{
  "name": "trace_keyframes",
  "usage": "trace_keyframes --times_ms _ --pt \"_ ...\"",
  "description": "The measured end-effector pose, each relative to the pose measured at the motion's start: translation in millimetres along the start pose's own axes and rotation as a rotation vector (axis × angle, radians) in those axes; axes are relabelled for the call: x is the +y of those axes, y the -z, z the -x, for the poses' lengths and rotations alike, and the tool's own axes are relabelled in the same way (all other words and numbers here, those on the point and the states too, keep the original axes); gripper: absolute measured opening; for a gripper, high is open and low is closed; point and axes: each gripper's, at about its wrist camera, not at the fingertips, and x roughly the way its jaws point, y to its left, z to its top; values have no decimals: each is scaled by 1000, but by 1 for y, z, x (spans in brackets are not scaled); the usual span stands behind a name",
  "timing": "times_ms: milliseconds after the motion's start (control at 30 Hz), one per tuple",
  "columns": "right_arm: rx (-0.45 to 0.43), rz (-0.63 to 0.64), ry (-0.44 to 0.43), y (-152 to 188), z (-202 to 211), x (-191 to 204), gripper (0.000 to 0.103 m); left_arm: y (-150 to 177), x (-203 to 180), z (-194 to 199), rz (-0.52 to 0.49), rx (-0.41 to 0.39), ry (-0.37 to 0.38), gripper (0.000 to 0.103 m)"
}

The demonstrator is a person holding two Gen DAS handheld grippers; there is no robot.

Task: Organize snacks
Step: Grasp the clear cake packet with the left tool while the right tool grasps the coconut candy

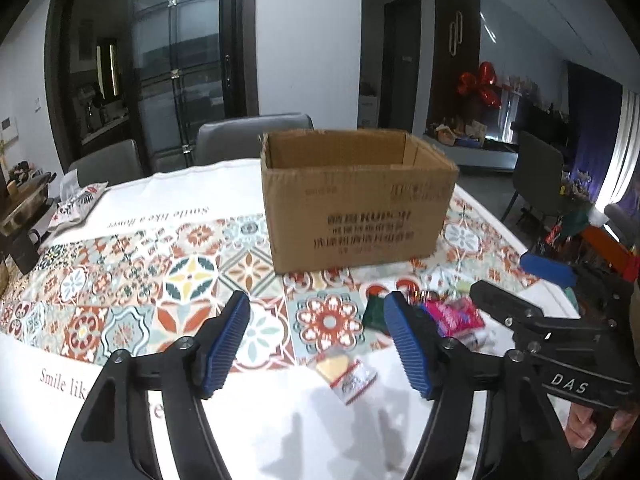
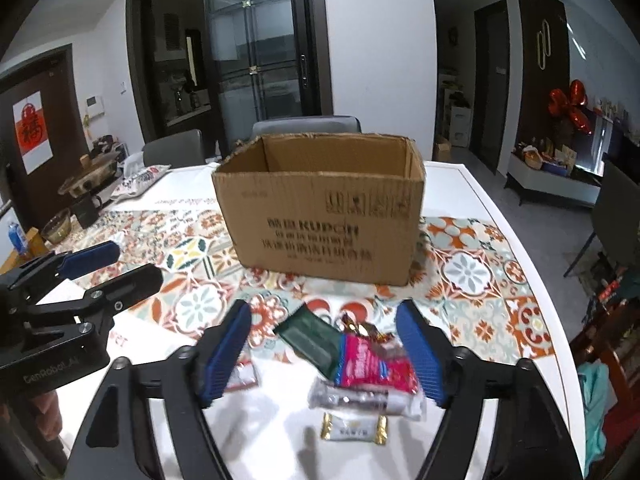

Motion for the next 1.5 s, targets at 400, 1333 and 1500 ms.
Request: trace_keyframes --times_ms 400,1333,1500 --pt "122 -53 5 51 -18 -16 77 40 -13 -34 -18 90 13 81" --pt "336 -117 64 90 -70 -31 76 60 -16 -113 -32 251 -5 70" --pt "327 -75 113 90 -72 -28 64 64 -12 -116 -9 268 25 47"
